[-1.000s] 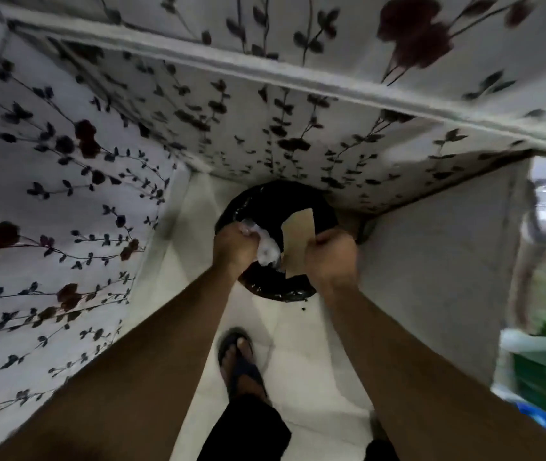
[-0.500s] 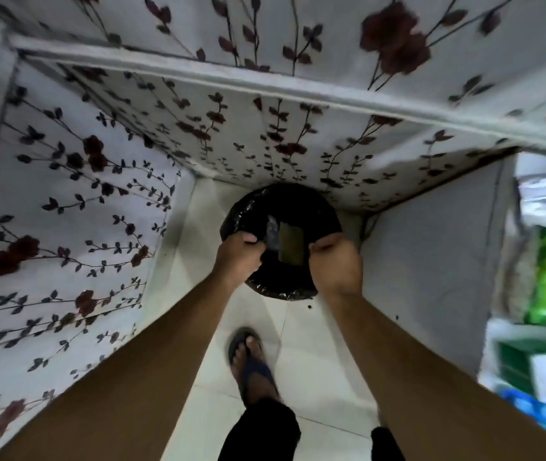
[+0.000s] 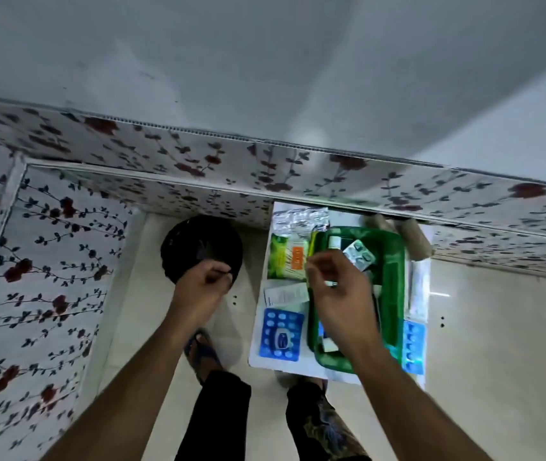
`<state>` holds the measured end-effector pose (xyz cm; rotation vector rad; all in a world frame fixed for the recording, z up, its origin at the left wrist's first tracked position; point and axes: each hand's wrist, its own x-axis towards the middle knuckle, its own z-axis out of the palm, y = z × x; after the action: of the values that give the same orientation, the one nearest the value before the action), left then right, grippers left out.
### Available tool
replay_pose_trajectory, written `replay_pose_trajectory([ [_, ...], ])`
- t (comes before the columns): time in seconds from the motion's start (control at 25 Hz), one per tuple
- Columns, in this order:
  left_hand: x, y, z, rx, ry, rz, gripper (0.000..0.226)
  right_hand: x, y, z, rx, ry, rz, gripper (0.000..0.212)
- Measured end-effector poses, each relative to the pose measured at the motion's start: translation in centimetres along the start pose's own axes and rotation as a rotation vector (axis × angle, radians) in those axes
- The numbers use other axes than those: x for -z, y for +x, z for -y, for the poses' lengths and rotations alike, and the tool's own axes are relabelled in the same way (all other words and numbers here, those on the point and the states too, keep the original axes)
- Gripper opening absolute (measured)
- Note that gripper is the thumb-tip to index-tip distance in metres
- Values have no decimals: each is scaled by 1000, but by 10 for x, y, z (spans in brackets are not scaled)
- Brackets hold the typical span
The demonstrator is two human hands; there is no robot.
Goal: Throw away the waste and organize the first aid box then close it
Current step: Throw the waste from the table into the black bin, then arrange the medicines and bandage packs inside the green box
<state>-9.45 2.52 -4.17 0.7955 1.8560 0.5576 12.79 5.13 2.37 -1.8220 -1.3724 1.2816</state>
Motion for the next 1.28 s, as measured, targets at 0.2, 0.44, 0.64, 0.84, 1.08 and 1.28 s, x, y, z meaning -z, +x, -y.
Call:
replay_pose_trajectory([
  [0.2, -62, -24, -11, -279, 403, 38, 34, 104, 1, -60, -96, 10, -273, 9],
  [0.44, -87, -15, 8, -493, 750, 46, 44, 124, 26, -150, -371, -209, -395, 27],
  [0.64, -93, -12, 8, -508, 811, 46, 43, 118, 39, -176, -441, -303, -375, 39],
  [0.84, -69, -47, -17, -364, 750, -37, 29, 118, 39, -169, -461, -310, -358, 31],
  [1.08, -115, -80, -107, -407, 440, -14, 27, 126, 29, -154, -478, -139, -449, 29],
  [1.28, -202, -39, -118, -288, 577, 52, 41, 137, 24, -149, -442, 6, -486, 32],
])
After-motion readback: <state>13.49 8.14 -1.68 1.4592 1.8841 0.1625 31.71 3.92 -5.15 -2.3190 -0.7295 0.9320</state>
